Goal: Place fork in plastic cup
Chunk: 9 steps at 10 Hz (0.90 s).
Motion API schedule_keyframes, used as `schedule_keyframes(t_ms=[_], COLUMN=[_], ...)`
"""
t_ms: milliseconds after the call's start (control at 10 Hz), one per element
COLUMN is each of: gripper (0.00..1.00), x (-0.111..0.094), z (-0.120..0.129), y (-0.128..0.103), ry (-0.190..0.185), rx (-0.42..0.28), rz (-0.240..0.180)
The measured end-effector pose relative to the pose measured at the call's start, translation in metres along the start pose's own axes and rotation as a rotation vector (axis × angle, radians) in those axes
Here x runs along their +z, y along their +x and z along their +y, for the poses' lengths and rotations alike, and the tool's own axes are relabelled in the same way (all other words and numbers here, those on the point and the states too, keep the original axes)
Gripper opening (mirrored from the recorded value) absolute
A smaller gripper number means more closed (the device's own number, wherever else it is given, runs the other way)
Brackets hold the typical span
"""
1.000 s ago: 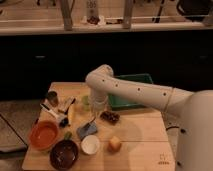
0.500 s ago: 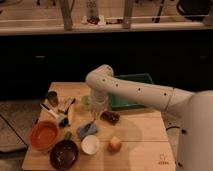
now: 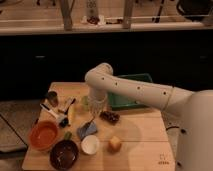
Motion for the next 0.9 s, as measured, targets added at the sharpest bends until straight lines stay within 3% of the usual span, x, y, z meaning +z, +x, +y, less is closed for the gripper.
schedule_keyframes(t_ms=[900], gripper=[0.0], x=[-0.019], z=[-0.041], y=[0.032], ry=[-0.012], rx=[-0.072], rz=[0.076])
